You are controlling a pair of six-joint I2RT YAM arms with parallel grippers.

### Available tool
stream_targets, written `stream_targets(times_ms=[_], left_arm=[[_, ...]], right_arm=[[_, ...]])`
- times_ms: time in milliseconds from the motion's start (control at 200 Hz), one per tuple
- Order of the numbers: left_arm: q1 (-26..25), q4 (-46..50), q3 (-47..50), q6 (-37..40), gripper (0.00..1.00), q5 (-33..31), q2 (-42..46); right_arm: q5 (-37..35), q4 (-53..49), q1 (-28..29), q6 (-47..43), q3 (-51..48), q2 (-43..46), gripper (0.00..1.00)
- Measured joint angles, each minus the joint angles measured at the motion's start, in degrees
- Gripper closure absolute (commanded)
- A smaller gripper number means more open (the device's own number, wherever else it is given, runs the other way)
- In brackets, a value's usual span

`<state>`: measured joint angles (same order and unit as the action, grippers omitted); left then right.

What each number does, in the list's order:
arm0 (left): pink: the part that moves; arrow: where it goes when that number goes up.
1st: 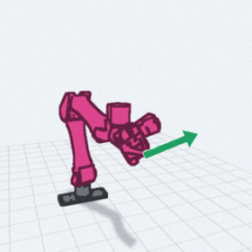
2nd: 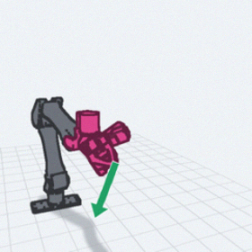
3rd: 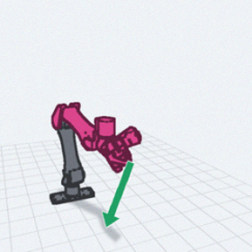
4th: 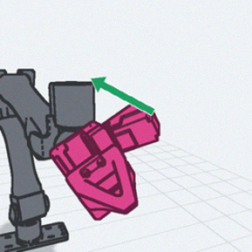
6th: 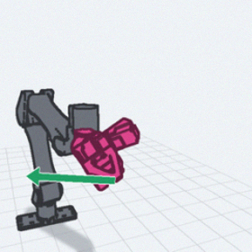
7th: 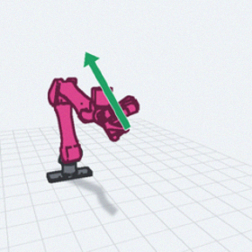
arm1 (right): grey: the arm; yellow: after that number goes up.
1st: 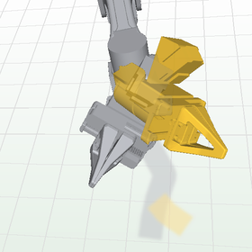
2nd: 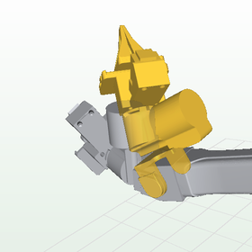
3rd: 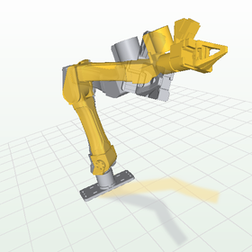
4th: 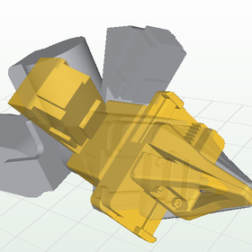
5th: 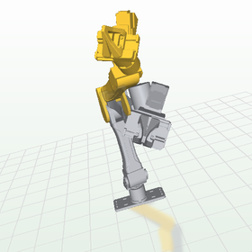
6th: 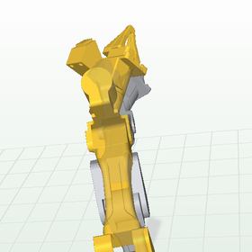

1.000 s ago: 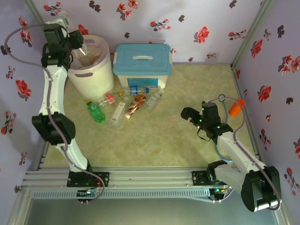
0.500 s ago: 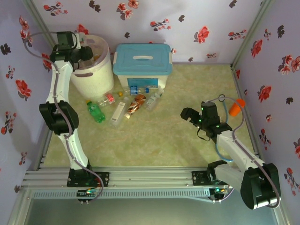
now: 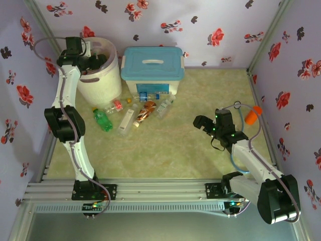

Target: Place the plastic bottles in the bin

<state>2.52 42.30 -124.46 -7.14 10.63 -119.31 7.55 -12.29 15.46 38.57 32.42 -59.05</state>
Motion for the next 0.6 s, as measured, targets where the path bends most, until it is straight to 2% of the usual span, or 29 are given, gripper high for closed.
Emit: stream_targets(times_ms=[340, 600], left_arm=[[0.0, 1.11, -2.64, 0.07, 0.0, -0.07, 0.5], [0.0, 3.04, -5.29, 0.09, 0.0, -0.52, 6.58]], right_arm=[[0.17, -0.11, 0.0, -0.07, -0.52, 1.11, 0.02], [0.17, -0.48, 0.0, -0.68, -0.55, 1.84, 0.02]])
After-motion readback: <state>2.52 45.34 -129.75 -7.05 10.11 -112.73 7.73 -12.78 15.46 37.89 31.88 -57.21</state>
